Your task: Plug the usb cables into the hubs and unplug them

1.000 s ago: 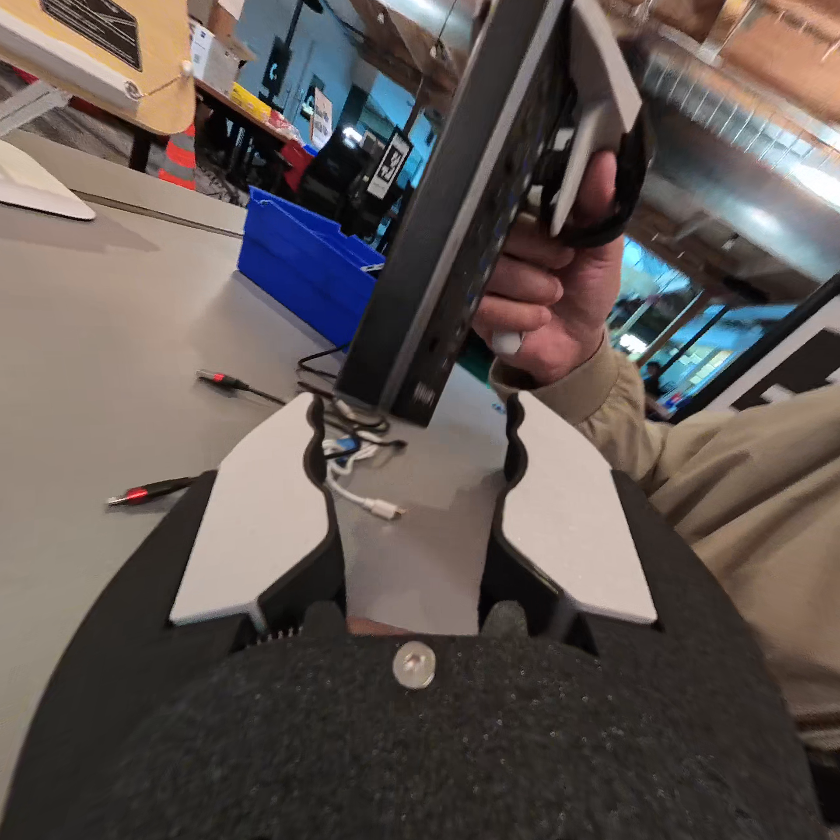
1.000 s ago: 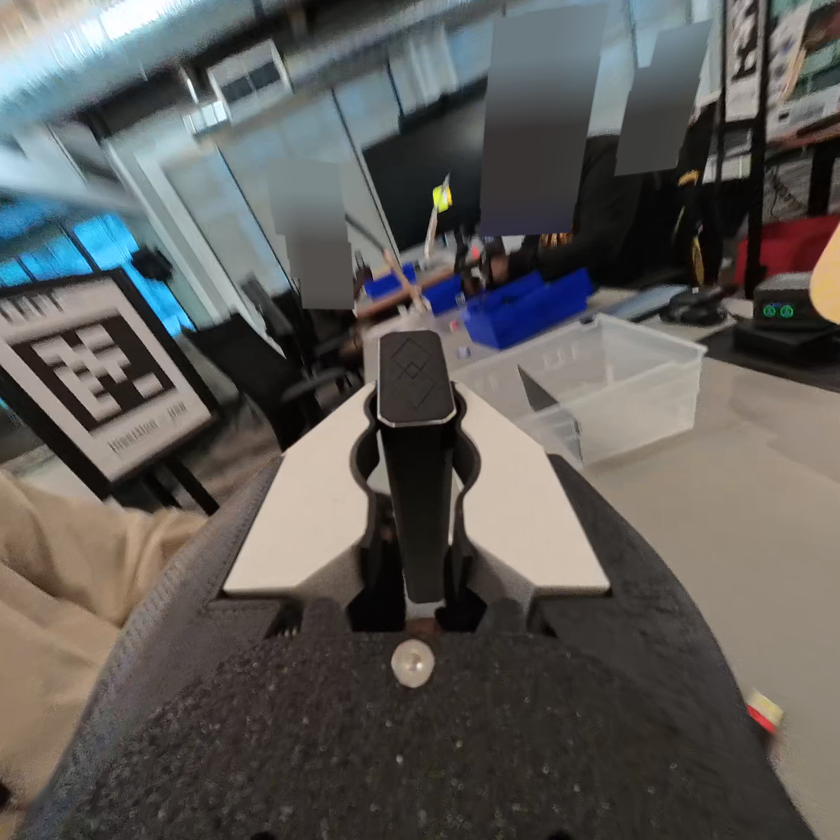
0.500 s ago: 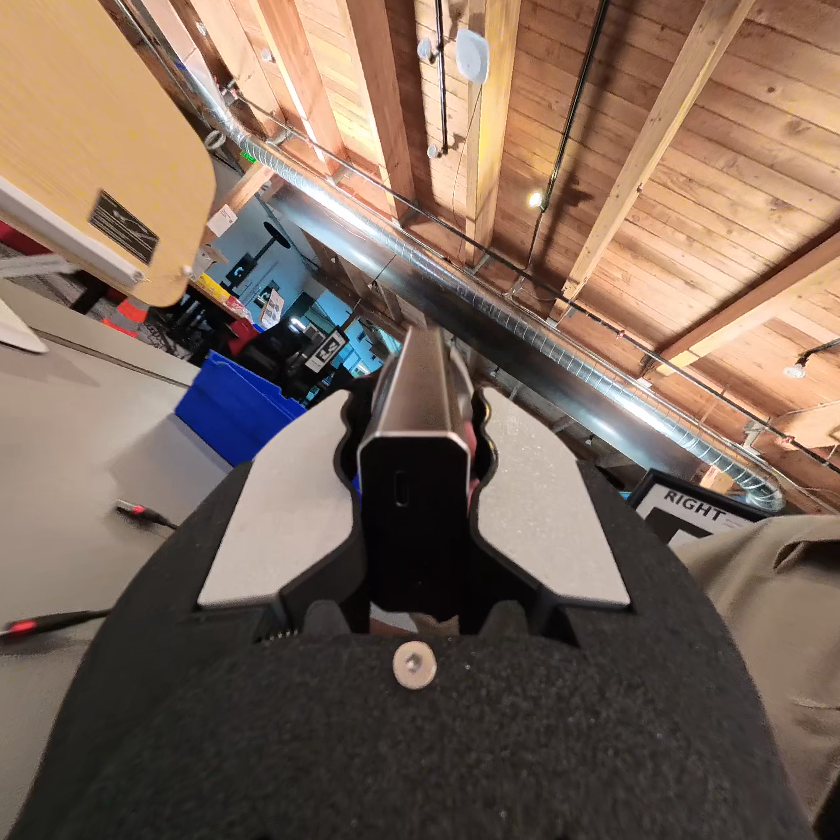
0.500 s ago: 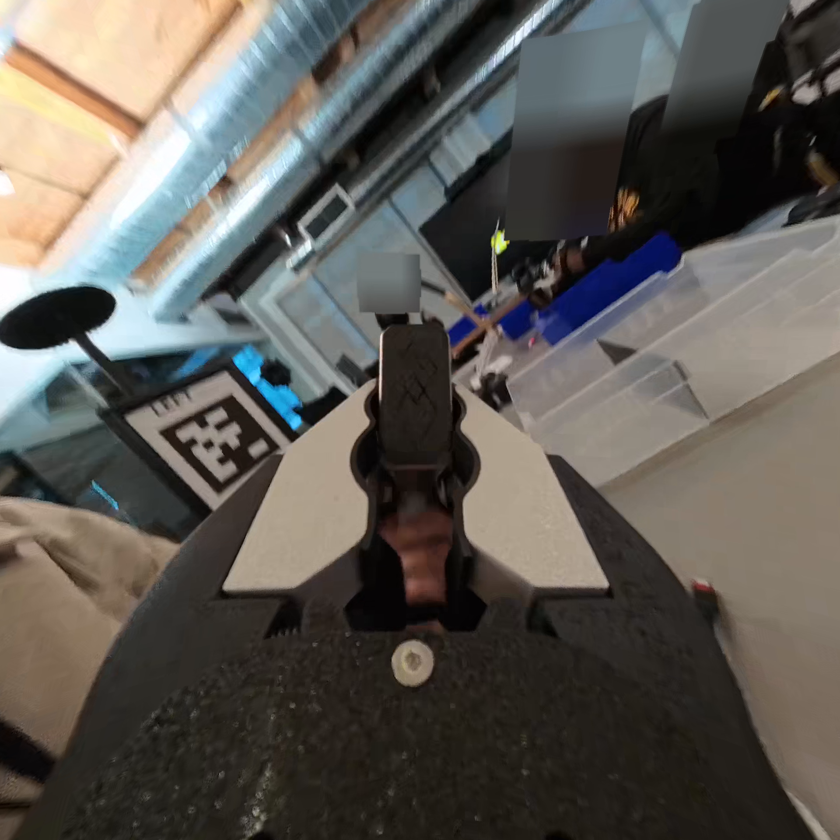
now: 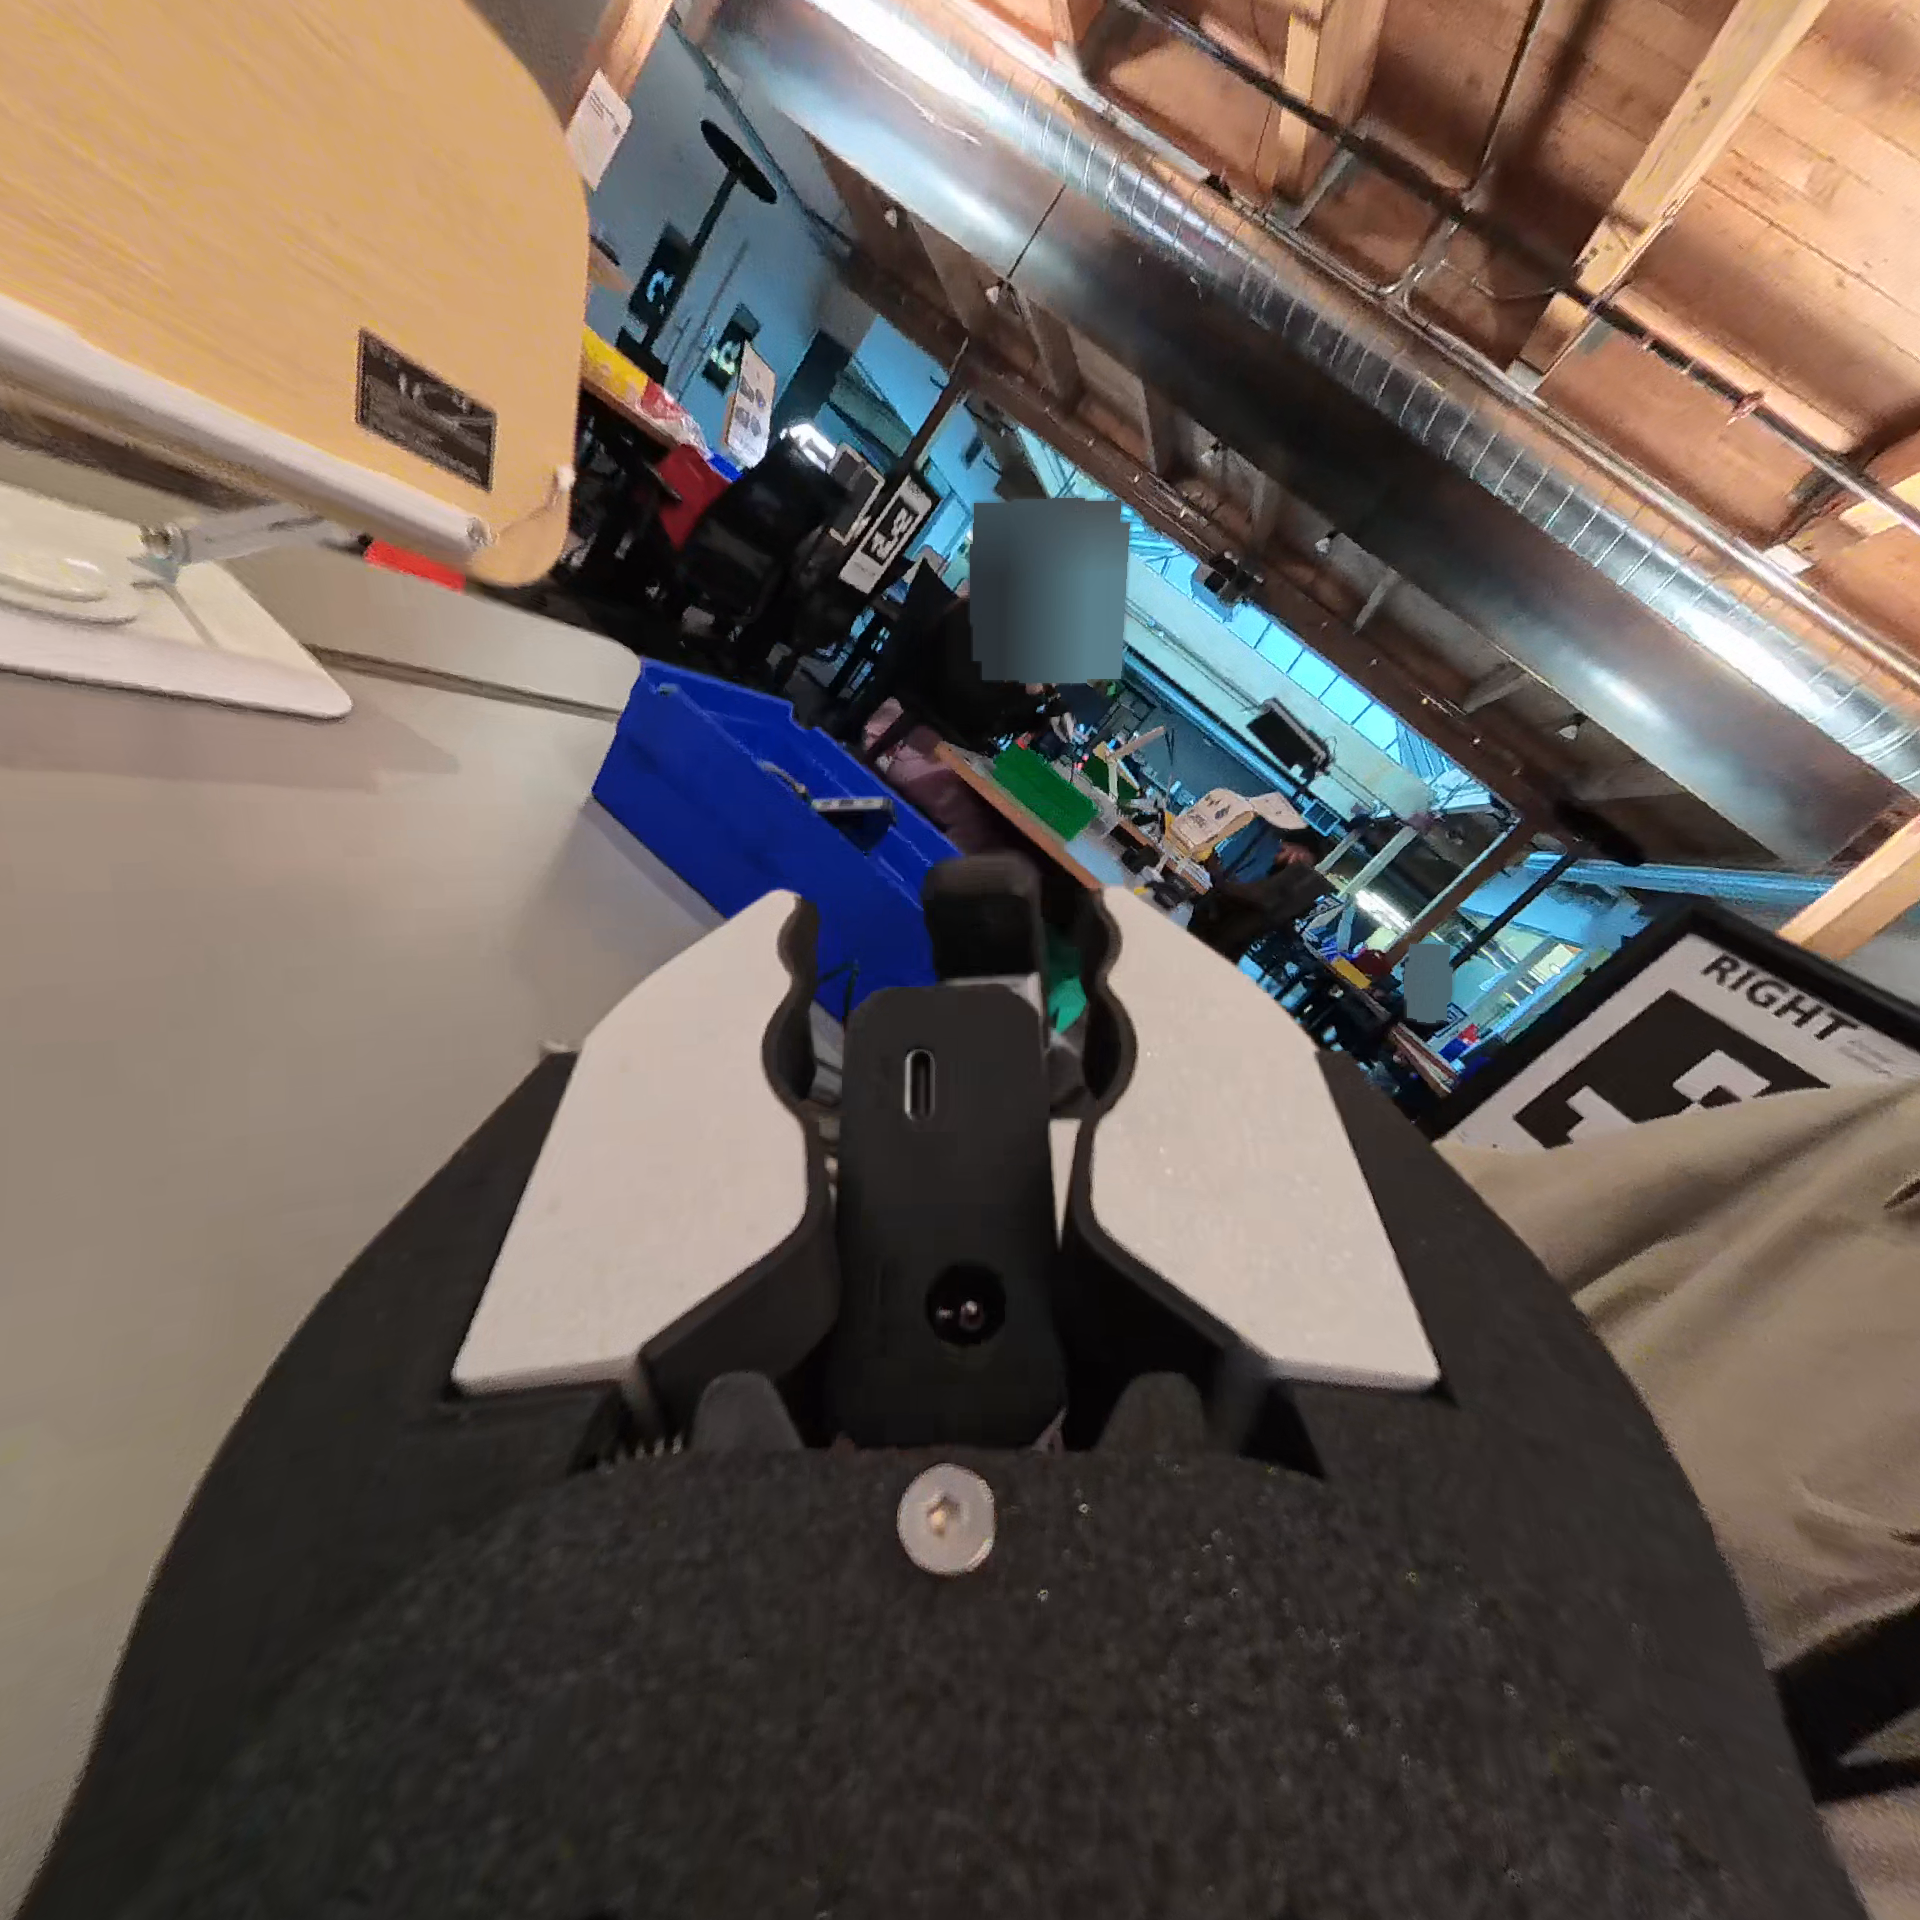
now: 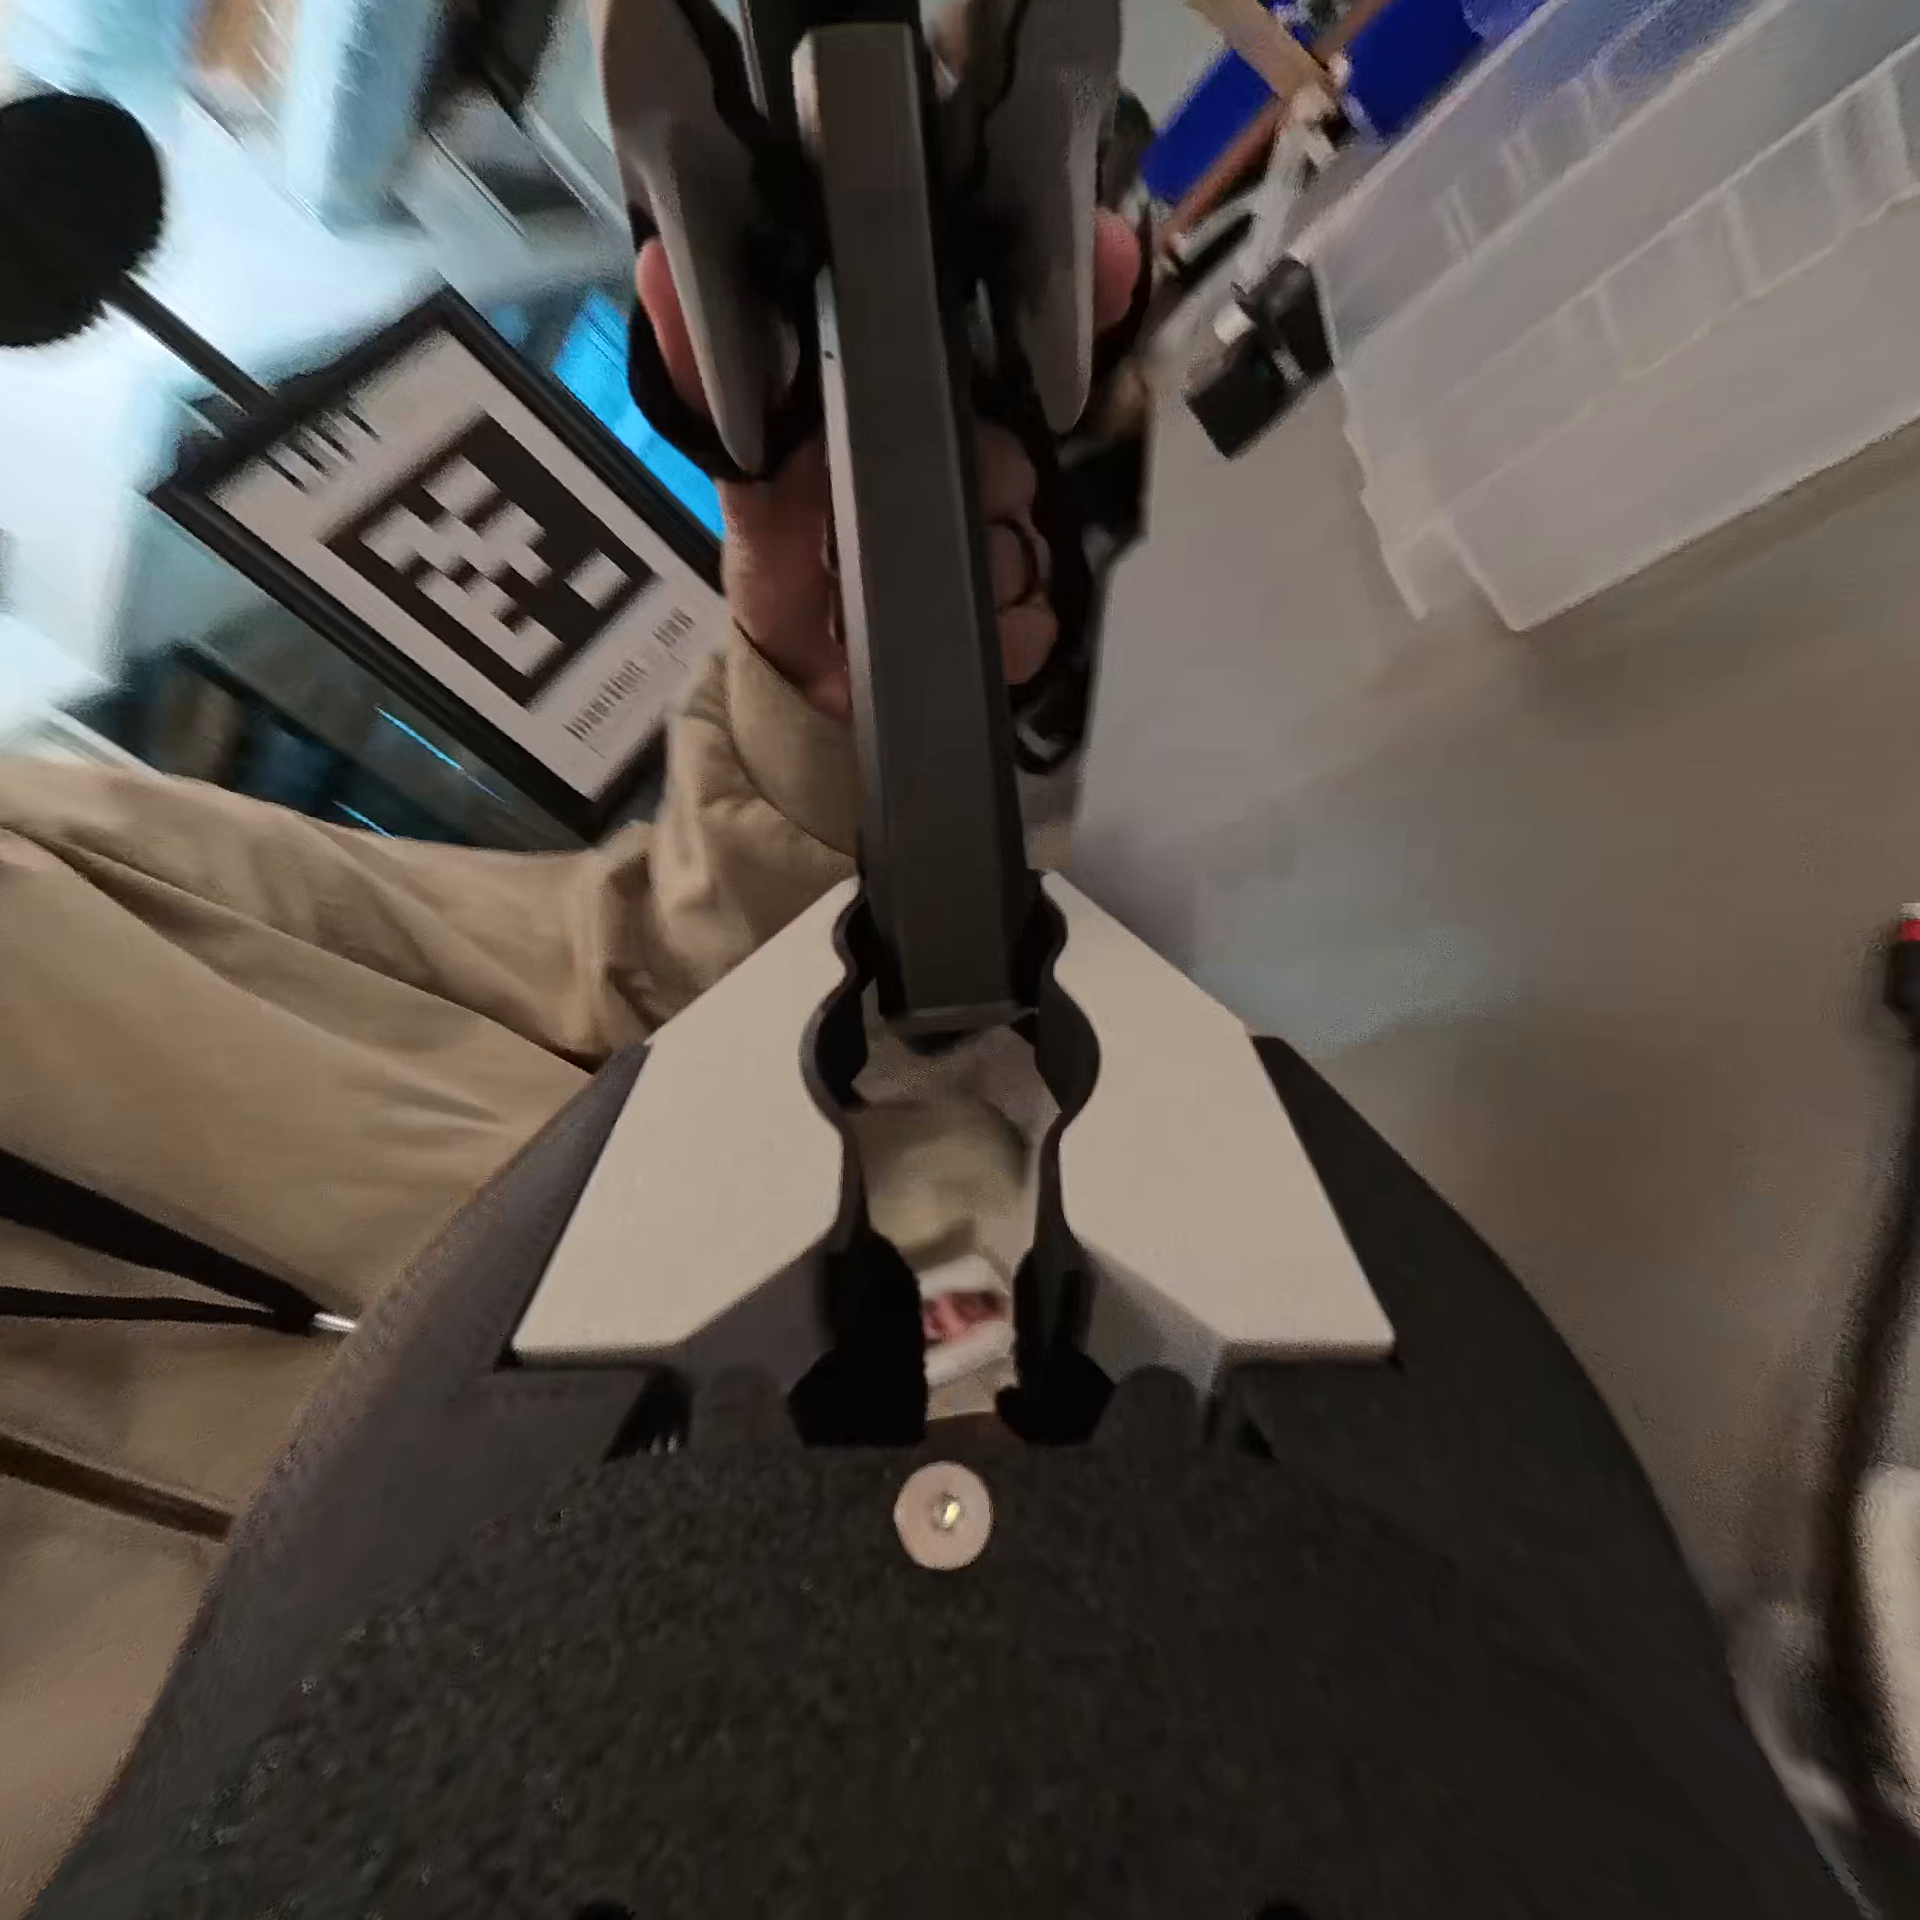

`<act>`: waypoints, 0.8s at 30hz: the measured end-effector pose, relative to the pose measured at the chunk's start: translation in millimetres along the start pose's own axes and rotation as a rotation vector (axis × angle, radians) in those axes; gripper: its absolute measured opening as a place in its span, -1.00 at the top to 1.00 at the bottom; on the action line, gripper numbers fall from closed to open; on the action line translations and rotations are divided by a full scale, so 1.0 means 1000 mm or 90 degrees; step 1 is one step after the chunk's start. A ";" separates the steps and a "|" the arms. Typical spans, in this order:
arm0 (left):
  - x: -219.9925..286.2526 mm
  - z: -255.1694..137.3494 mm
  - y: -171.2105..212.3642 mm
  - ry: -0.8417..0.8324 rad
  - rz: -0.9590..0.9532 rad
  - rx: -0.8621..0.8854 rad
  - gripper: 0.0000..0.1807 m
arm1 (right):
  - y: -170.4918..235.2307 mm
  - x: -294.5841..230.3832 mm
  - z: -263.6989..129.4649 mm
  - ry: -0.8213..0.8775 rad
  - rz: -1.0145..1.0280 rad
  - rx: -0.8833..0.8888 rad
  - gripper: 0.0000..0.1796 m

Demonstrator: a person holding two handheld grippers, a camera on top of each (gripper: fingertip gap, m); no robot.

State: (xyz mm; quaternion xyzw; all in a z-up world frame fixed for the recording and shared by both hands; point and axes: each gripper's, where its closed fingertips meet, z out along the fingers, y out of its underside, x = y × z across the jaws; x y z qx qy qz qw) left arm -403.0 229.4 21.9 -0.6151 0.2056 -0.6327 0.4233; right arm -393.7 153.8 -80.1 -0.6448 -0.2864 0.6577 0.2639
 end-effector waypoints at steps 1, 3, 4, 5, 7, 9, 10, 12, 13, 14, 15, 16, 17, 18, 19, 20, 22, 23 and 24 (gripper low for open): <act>0.004 0.003 -0.007 -0.007 0.011 0.013 0.43 | -0.003 -0.007 0.002 -0.037 0.026 0.032 0.71; 0.017 0.011 -0.019 -0.017 0.052 0.023 0.28 | -0.017 -0.021 0.003 -0.109 0.074 0.118 0.71; 0.025 0.017 -0.018 -0.021 0.081 0.004 0.19 | -0.024 -0.029 0.001 -0.149 0.094 0.155 0.71; 0.028 0.021 -0.013 -0.045 0.113 -0.027 0.13 | -0.031 -0.035 -0.002 -0.180 0.100 0.192 0.71; 0.024 0.022 -0.014 -0.129 0.155 -0.024 0.21 | -0.038 -0.041 -0.005 -0.206 0.105 0.230 0.71; 0.031 0.019 -0.010 -0.118 0.154 -0.003 0.31 | -0.043 -0.042 -0.011 -0.219 0.109 0.265 0.71; 0.033 0.017 -0.004 -0.109 0.136 -0.002 0.31 | -0.045 -0.042 -0.015 -0.225 0.115 0.281 0.71; 0.032 0.017 0.020 -0.111 0.103 -0.021 0.34 | -0.051 -0.038 -0.019 -0.222 0.128 0.310 0.71; 0.031 0.019 0.034 -0.116 0.097 -0.036 0.36 | -0.052 -0.036 -0.020 -0.213 0.124 0.314 0.71; 0.028 0.021 0.047 -0.126 0.092 -0.045 0.38 | -0.051 -0.034 -0.020 -0.191 0.104 0.309 0.71; 0.024 0.022 0.056 -0.134 0.083 -0.047 0.41 | -0.050 -0.032 -0.019 -0.165 0.080 0.306 0.71; 0.021 0.024 0.062 -0.134 0.067 -0.043 0.46 | -0.049 -0.031 -0.017 -0.141 0.055 0.299 0.71; 0.020 0.025 0.066 -0.125 0.046 -0.040 0.50 | -0.046 -0.031 -0.015 -0.124 0.031 0.287 0.71; 0.022 0.026 0.067 -0.102 0.026 -0.037 0.54 | -0.045 -0.032 -0.013 -0.115 0.017 0.283 0.71; 0.025 0.026 0.066 -0.079 0.009 -0.033 0.62 | -0.045 -0.032 -0.013 -0.107 0.009 0.290 0.71; 0.026 0.026 0.065 -0.072 -0.002 -0.026 0.66 | -0.045 -0.032 -0.012 -0.103 0.005 0.292 0.71; 0.027 0.026 0.062 -0.069 0.000 -0.009 0.66 | -0.043 -0.033 -0.010 -0.116 0.009 0.296 0.71; 0.026 0.025 0.061 -0.075 0.004 -0.003 0.66 | -0.041 -0.032 -0.009 -0.117 0.012 0.298 0.71; 0.025 0.025 0.060 -0.080 0.004 -0.001 0.66 | -0.040 -0.031 -0.006 -0.113 0.014 0.297 0.71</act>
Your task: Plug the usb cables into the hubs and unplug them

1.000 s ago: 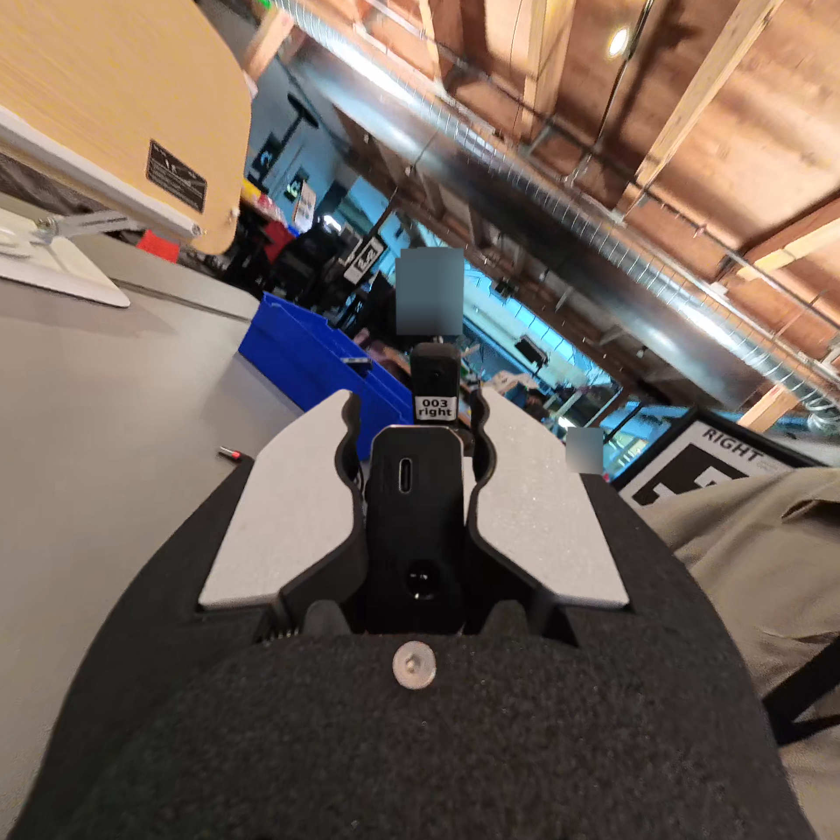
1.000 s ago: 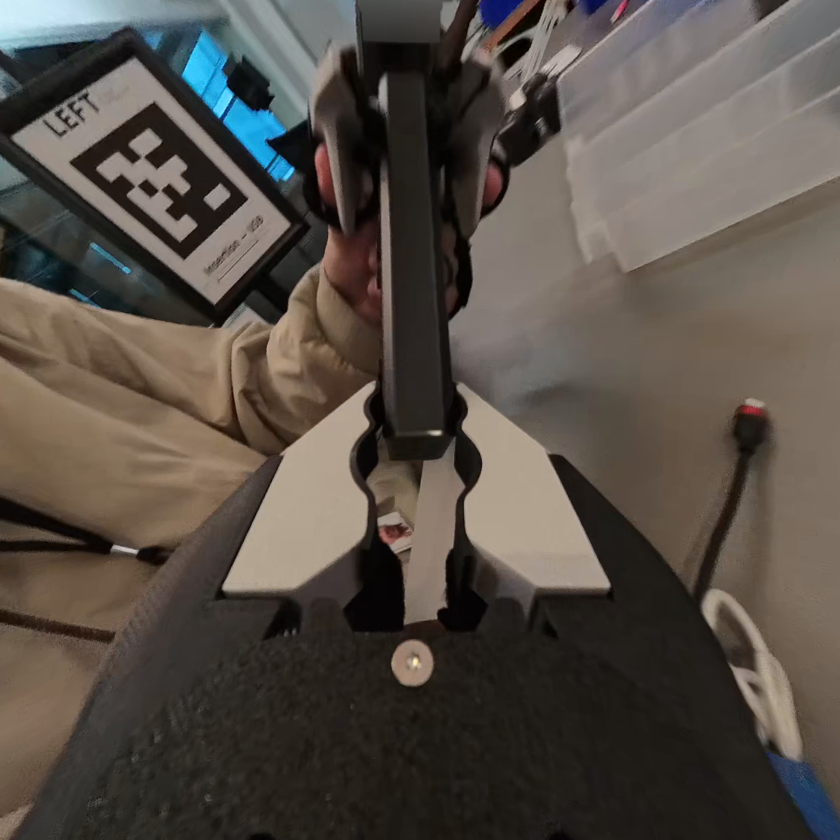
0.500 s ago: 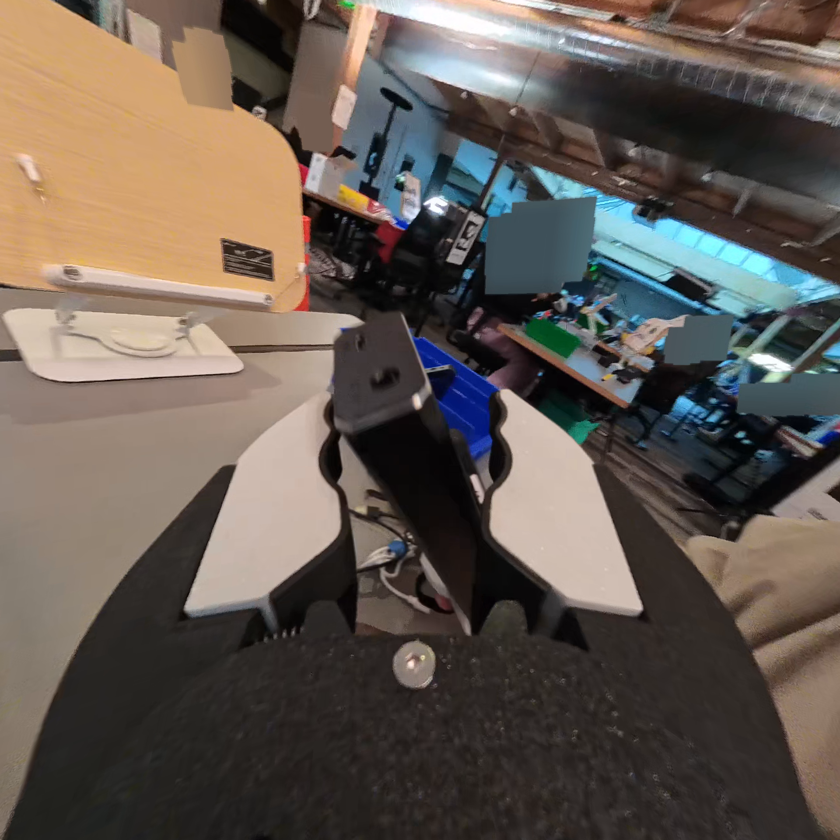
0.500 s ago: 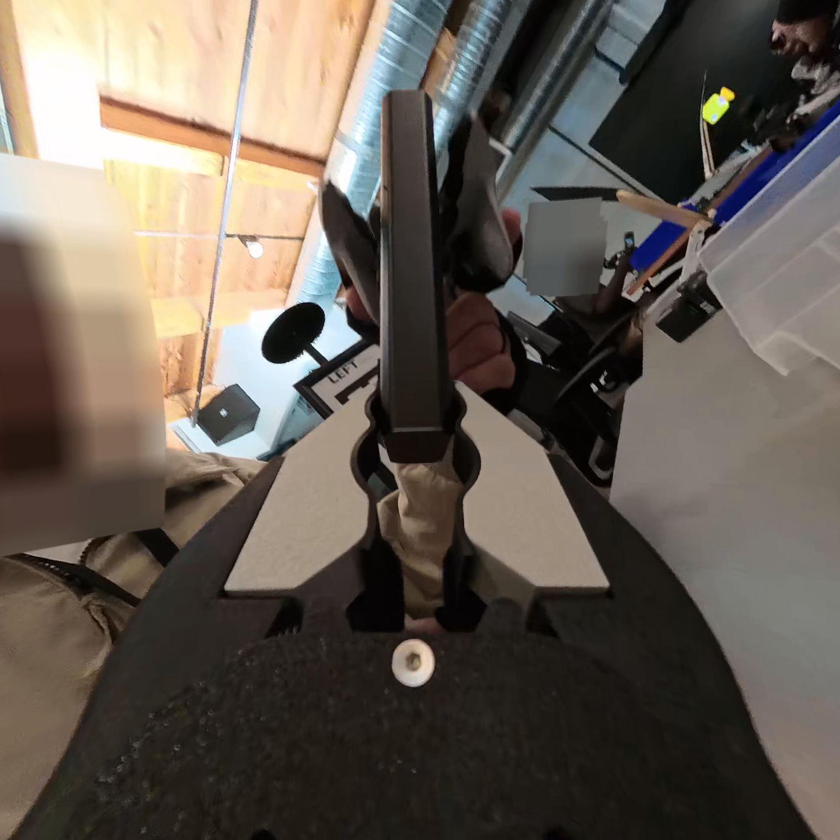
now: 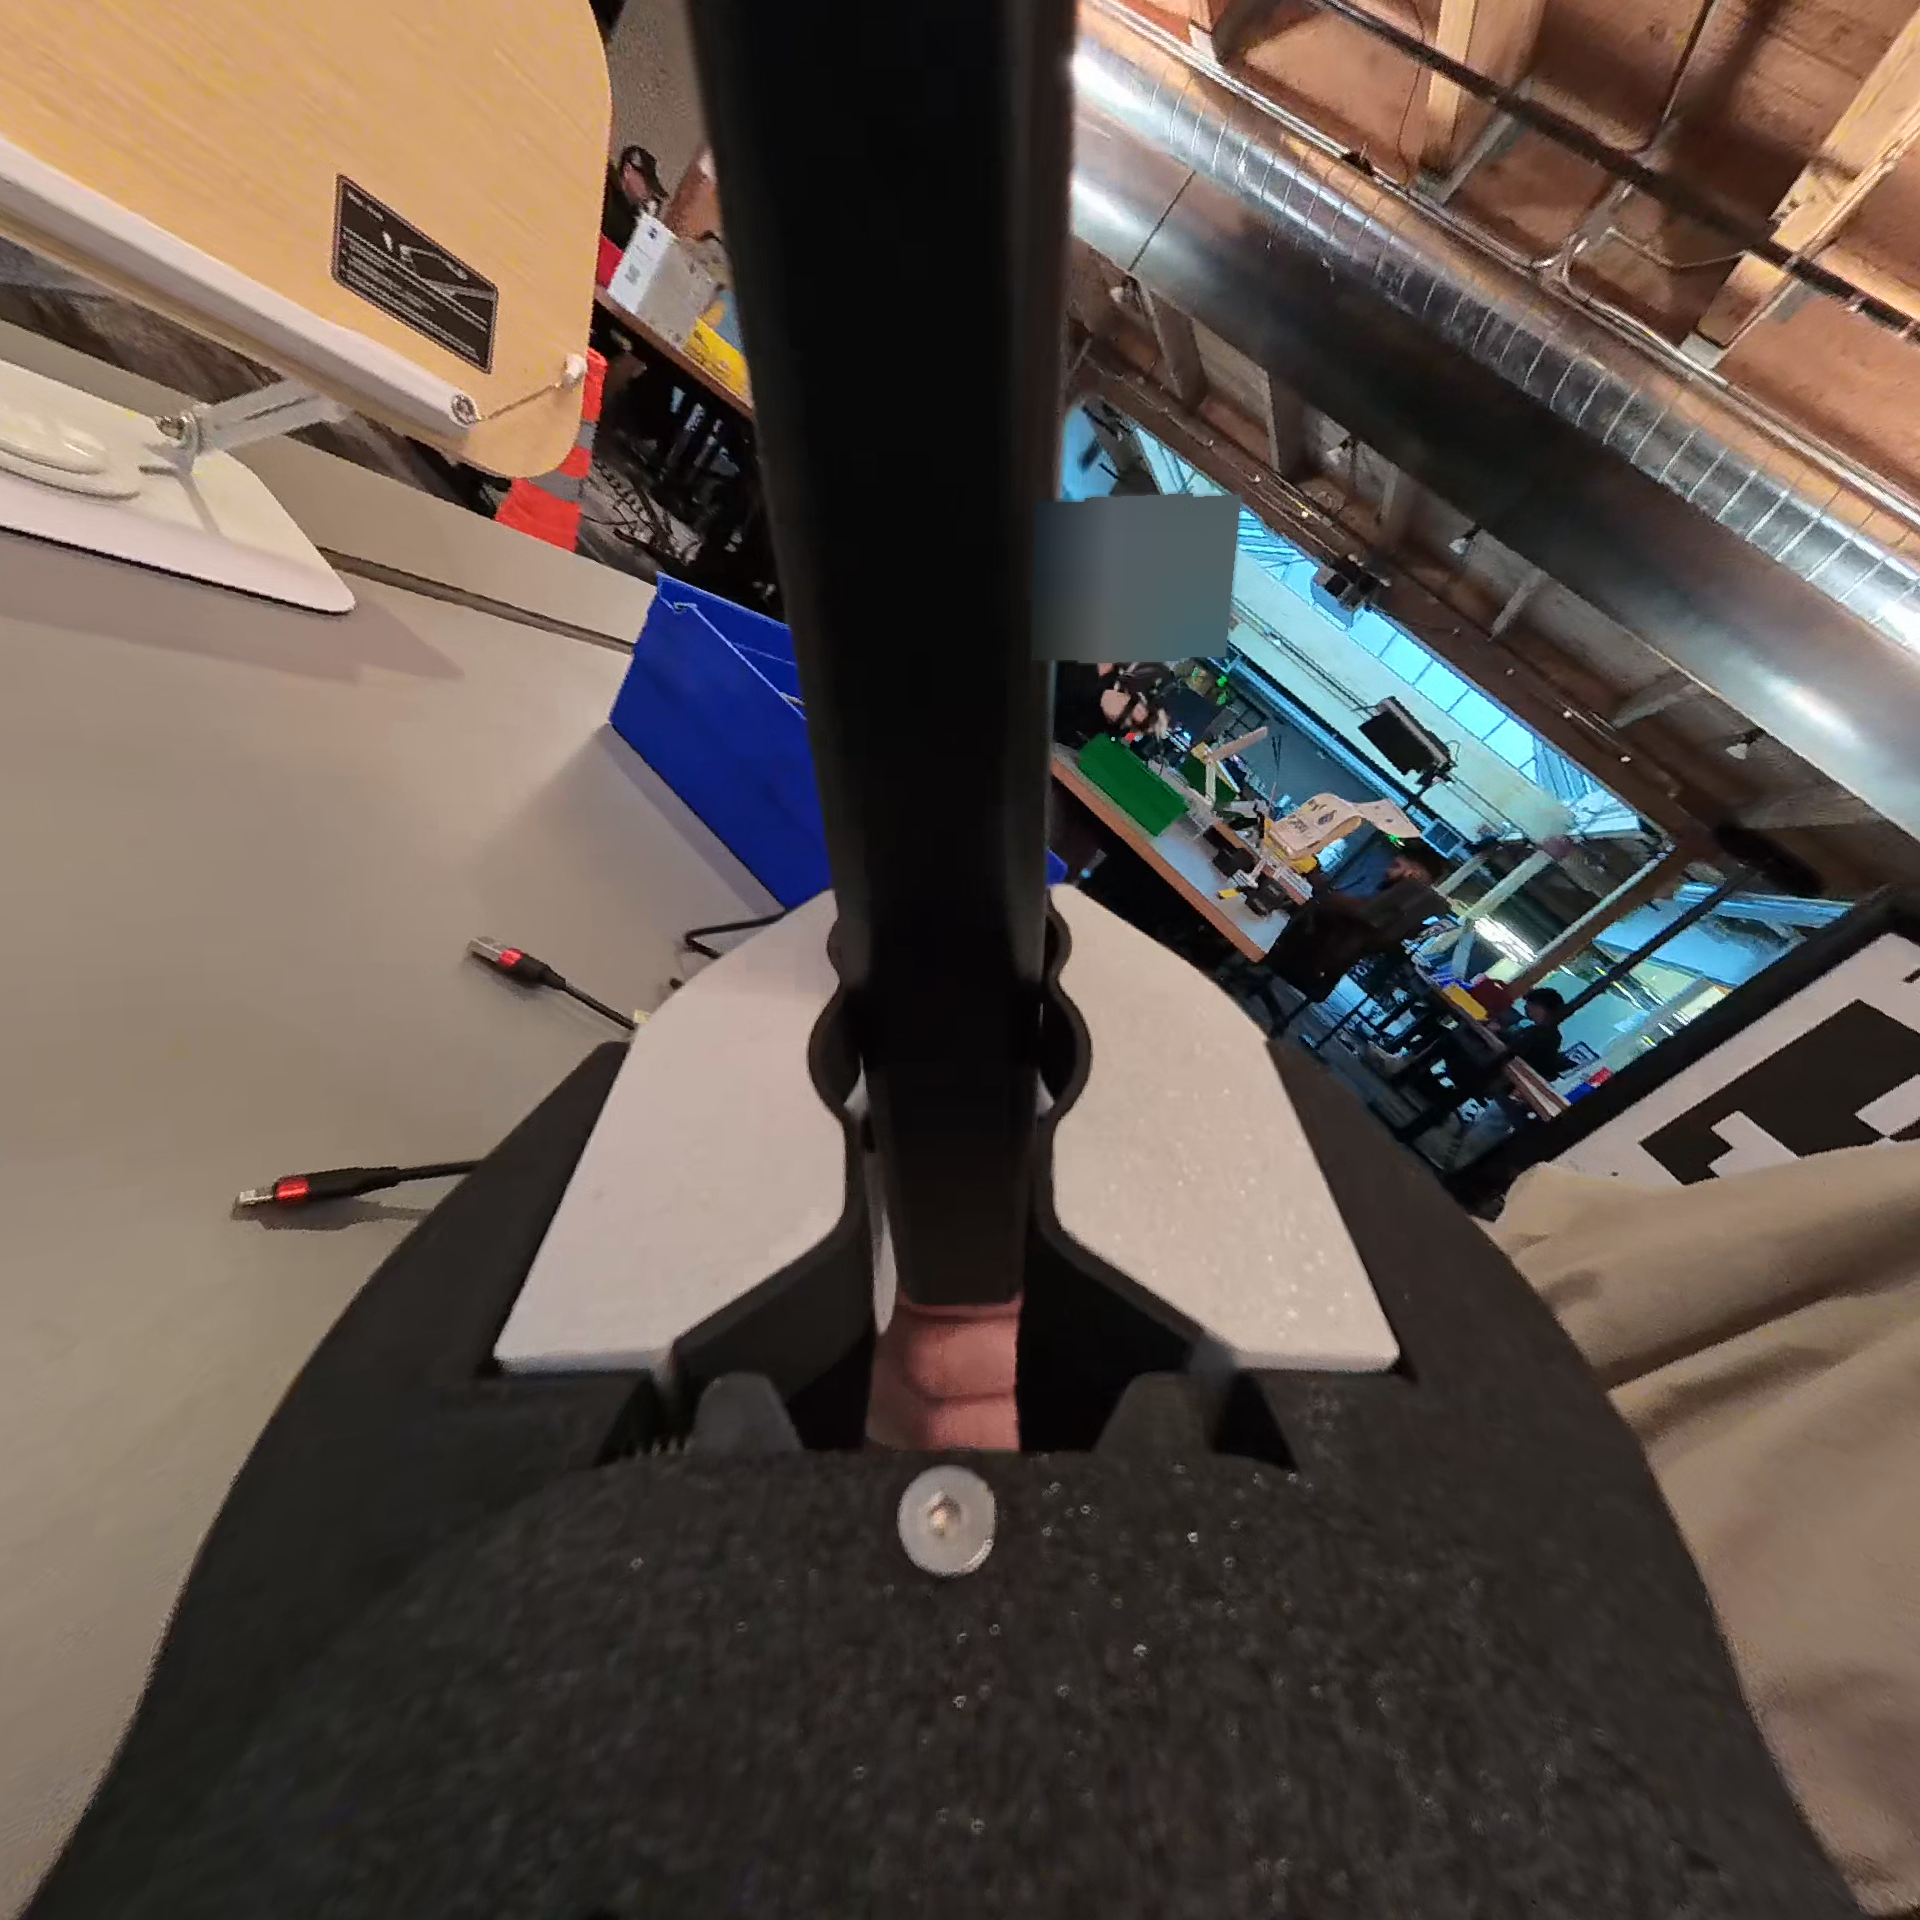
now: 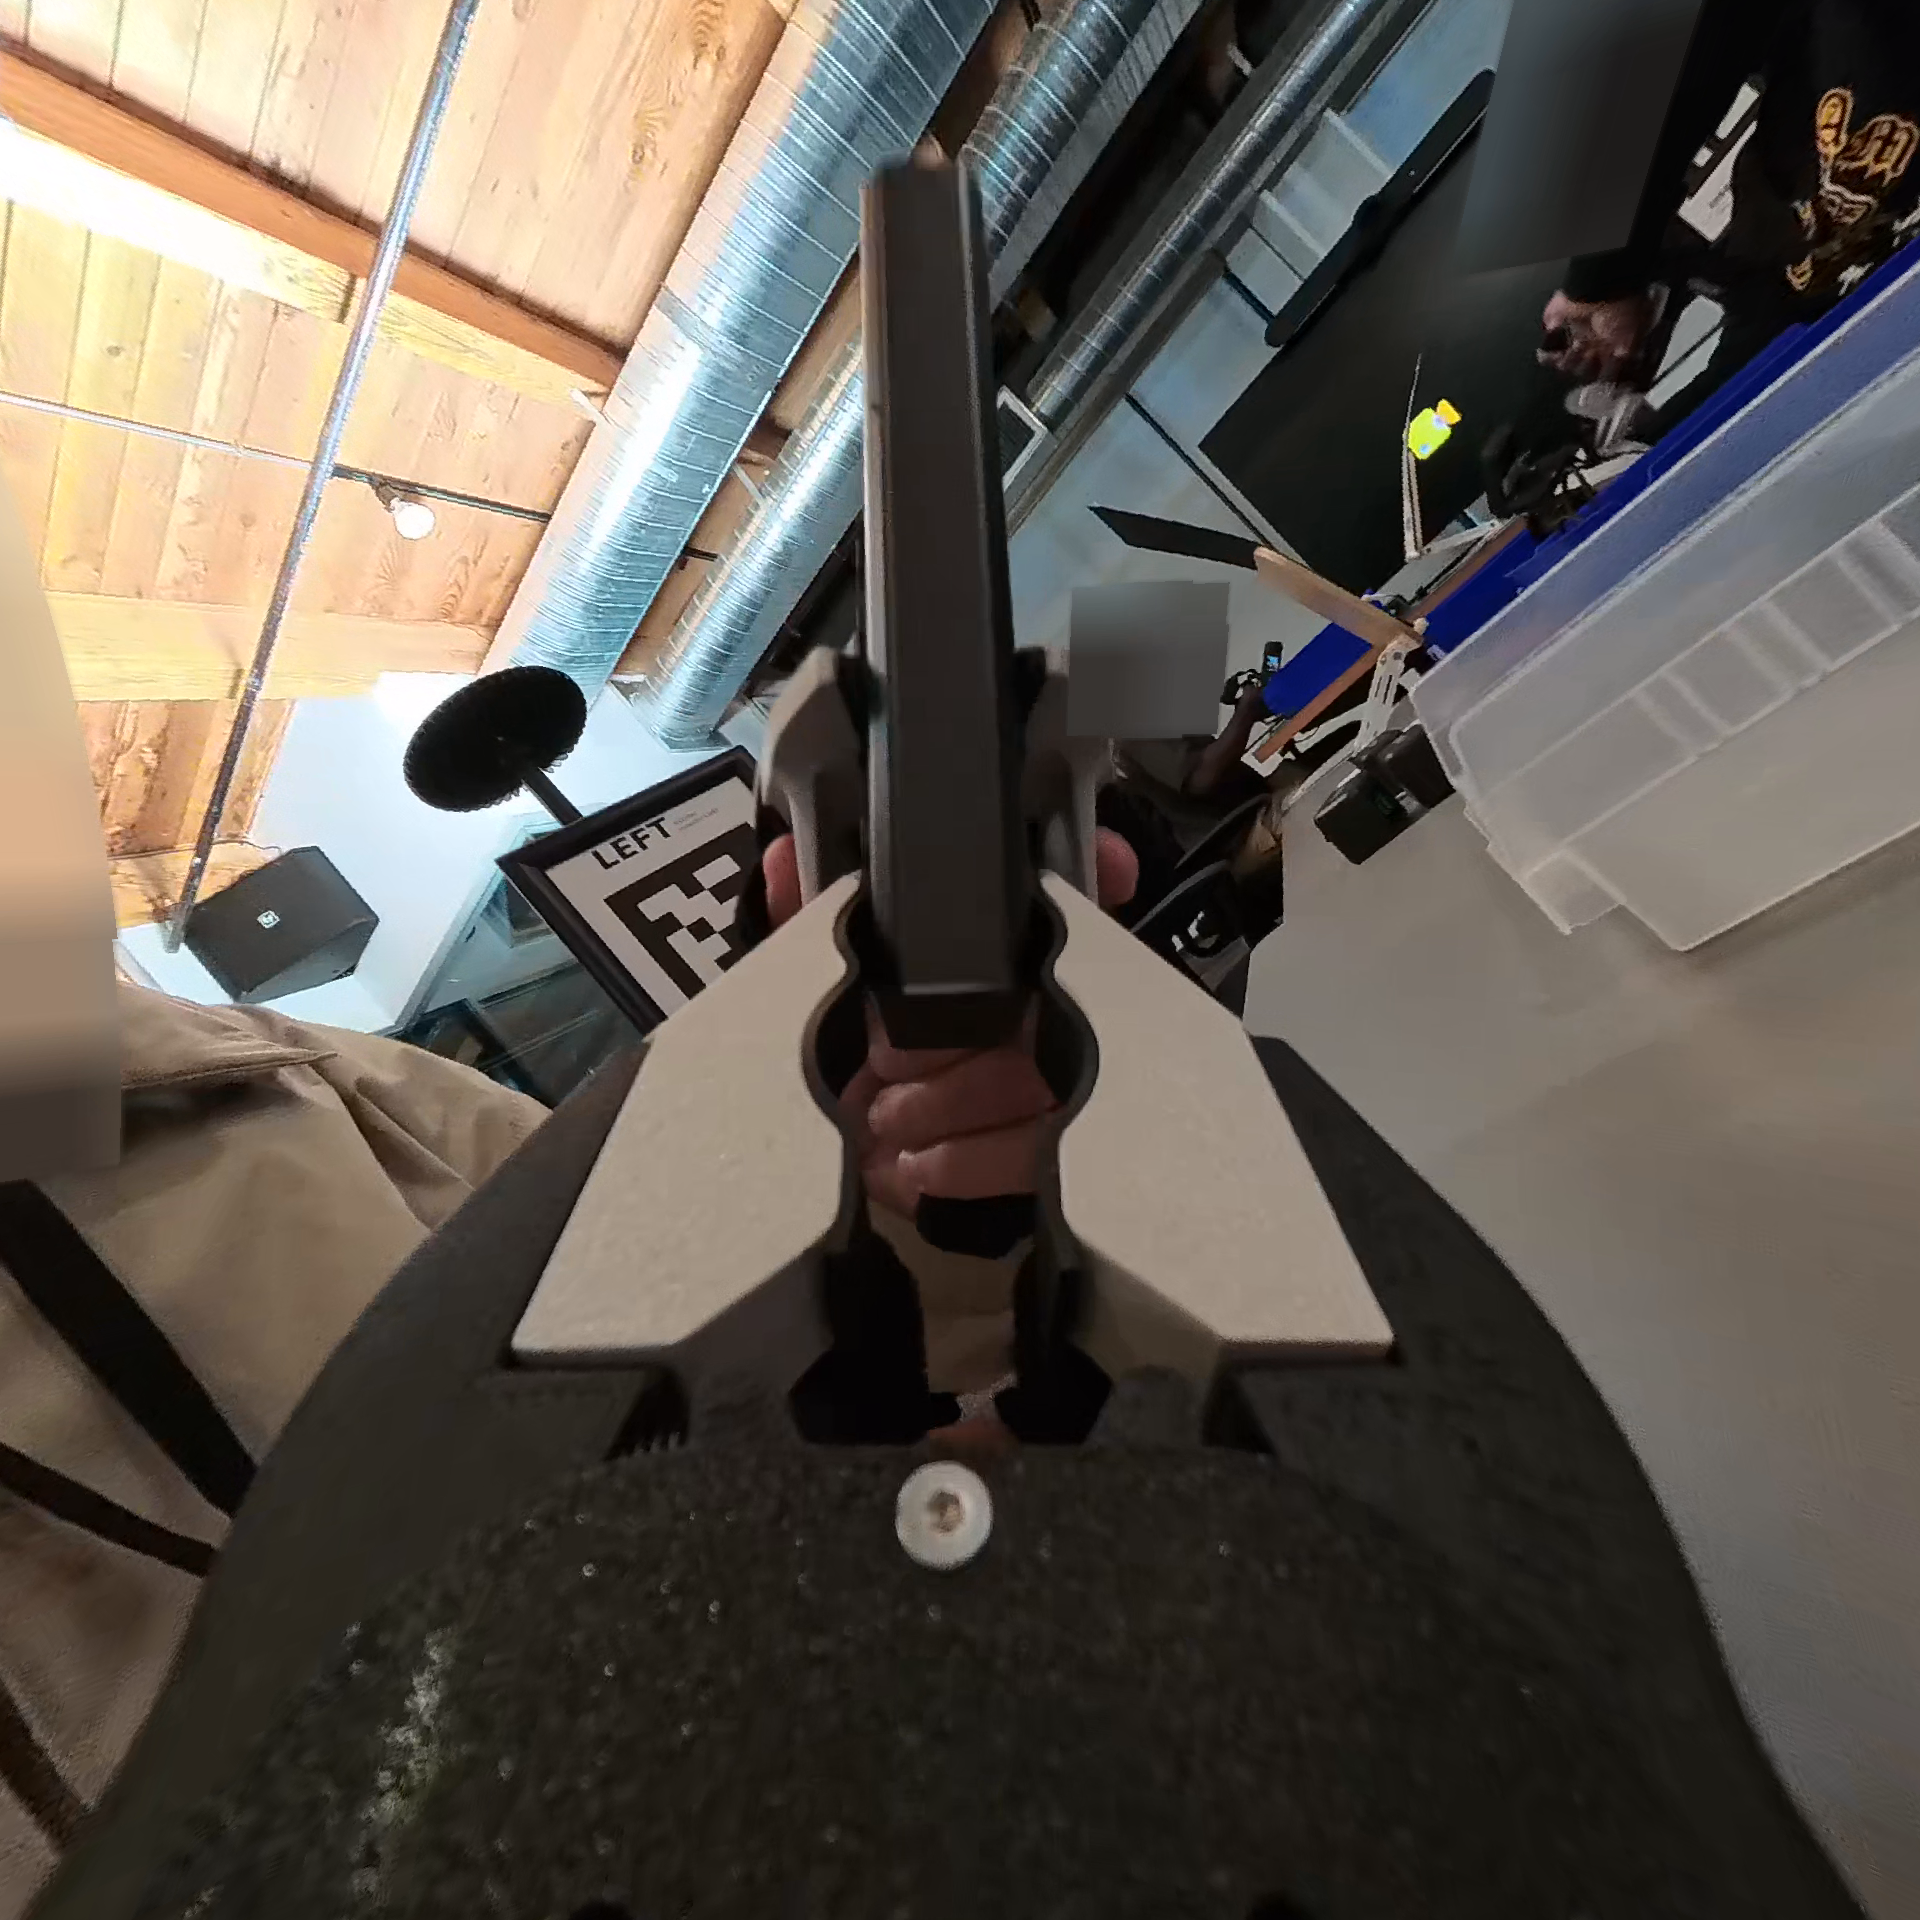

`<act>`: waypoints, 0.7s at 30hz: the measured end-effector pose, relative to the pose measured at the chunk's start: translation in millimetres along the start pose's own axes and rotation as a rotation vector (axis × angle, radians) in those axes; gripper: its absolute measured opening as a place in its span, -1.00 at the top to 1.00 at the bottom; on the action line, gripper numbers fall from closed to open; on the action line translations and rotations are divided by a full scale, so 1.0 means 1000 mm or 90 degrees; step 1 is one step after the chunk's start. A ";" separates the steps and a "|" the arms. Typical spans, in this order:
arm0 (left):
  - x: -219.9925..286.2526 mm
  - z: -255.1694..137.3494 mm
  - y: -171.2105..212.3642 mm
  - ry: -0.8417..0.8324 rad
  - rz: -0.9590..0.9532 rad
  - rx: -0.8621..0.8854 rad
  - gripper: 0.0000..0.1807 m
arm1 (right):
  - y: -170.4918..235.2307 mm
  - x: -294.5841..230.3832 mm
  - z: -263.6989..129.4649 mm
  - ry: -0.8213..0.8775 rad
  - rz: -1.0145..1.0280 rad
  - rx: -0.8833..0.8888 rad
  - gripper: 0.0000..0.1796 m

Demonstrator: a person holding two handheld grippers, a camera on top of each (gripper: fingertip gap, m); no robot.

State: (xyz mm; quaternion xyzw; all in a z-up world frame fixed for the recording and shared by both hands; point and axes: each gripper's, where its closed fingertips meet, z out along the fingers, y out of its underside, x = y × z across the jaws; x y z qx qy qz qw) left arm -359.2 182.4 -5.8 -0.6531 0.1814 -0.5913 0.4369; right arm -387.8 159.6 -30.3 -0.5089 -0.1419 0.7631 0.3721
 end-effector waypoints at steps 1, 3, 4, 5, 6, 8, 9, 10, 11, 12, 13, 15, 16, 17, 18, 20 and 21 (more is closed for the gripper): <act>-0.001 -0.001 0.000 -0.001 -0.001 -0.003 0.67 | 0.003 0.001 0.002 0.003 0.001 -0.001 0.70; -0.005 -0.003 0.001 -0.011 0.008 -0.020 0.66 | 0.008 0.005 0.005 0.017 0.017 -0.017 0.69; -0.008 -0.005 0.002 -0.014 0.012 -0.028 0.67 | 0.009 0.009 0.004 0.031 0.017 -0.027 0.68; -0.010 -0.006 0.004 -0.012 0.018 -0.033 0.67 | 0.008 0.012 0.003 0.046 0.005 -0.041 0.68; -0.012 -0.007 0.006 -0.005 0.025 -0.036 0.66 | 0.008 0.015 0.002 0.065 -0.015 -0.058 0.67; -0.018 -0.012 0.009 0.004 0.042 -0.039 0.66 | 0.007 0.021 -0.002 0.106 -0.068 -0.092 0.59; -0.023 -0.015 0.009 -0.003 0.052 -0.042 0.67 | 0.003 0.023 -0.005 0.126 -0.100 -0.104 0.57; -0.031 -0.018 0.010 -0.018 0.066 -0.047 0.67 | -0.005 0.026 -0.010 0.150 -0.135 -0.110 0.57; -0.040 -0.021 0.010 -0.040 0.084 -0.053 0.67 | -0.014 0.028 -0.016 0.176 -0.172 -0.111 0.57; -0.049 -0.024 0.010 -0.063 0.099 -0.055 0.66 | -0.024 0.031 -0.023 0.205 -0.208 -0.108 0.57; -0.058 -0.027 0.009 -0.080 0.104 -0.051 0.66 | -0.033 0.034 -0.029 0.233 -0.244 -0.106 0.57; -0.069 -0.032 0.005 -0.088 0.093 -0.025 0.66 | -0.044 0.042 -0.040 0.285 -0.305 -0.114 0.57; -0.073 -0.035 0.003 -0.092 0.089 -0.014 0.66 | -0.047 0.046 -0.044 0.304 -0.316 -0.115 0.58; -0.078 -0.037 0.002 -0.099 0.090 -0.011 0.66 | -0.047 0.049 -0.046 0.308 -0.312 -0.115 0.58; -0.081 -0.037 0.003 -0.104 0.092 -0.015 0.66 | -0.046 0.052 -0.048 0.307 -0.296 -0.114 0.58; -0.085 -0.038 0.005 -0.105 0.088 -0.019 0.66 | -0.045 0.058 -0.050 0.310 -0.259 -0.106 0.58; -0.084 -0.037 0.005 -0.097 0.079 -0.016 0.66 | -0.045 0.059 -0.051 0.307 -0.246 -0.103 0.57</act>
